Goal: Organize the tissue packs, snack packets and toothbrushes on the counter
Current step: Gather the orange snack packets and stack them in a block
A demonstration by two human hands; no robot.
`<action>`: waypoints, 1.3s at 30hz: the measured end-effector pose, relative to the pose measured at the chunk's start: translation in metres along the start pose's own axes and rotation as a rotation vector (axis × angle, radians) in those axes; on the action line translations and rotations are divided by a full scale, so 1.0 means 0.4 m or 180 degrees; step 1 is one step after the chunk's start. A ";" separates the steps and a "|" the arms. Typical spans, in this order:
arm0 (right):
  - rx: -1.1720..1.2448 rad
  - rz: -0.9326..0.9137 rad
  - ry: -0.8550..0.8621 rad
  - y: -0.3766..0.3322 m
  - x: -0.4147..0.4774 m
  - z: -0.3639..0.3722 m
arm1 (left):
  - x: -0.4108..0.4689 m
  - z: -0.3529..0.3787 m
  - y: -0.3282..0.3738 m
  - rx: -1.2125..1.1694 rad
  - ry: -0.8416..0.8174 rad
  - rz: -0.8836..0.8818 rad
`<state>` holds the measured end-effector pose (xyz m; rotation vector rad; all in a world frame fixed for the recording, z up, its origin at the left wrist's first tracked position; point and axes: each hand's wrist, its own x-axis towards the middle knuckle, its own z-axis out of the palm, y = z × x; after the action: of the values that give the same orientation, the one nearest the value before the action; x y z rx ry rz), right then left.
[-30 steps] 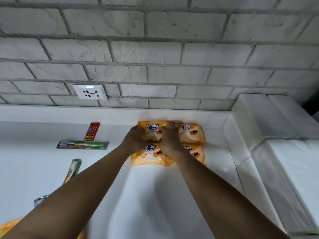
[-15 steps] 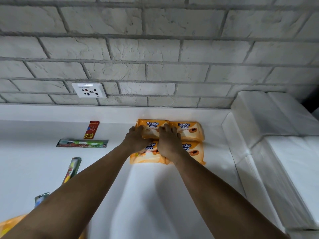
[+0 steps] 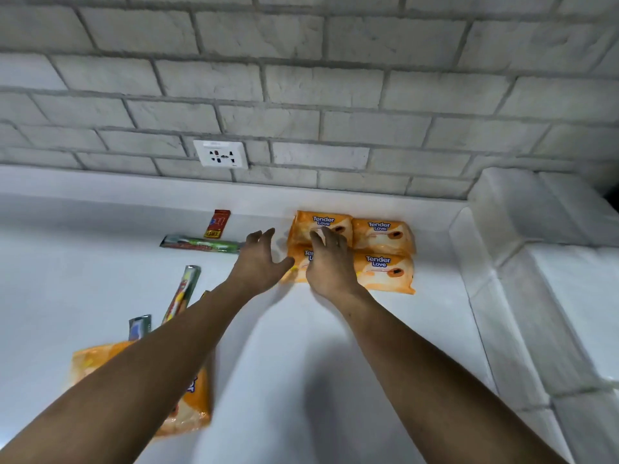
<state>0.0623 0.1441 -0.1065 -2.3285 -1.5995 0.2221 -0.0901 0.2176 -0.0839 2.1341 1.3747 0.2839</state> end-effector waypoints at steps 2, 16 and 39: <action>0.0008 -0.0051 0.0054 -0.037 -0.033 0.013 | -0.052 -0.018 -0.037 0.0094 0.0058 0.0023; 0.0168 -0.0743 -0.0565 -0.285 -0.273 0.154 | -0.368 -0.106 -0.282 0.0568 0.0516 -0.0537; -0.0091 -0.0859 -0.1102 -0.319 -0.421 0.223 | -0.418 -0.079 -0.352 0.1268 0.0019 -0.0434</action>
<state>-0.1384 0.0445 -0.1554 -2.1487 -2.0688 0.5673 -0.2867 0.1232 -0.1174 2.3355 1.6840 -0.0435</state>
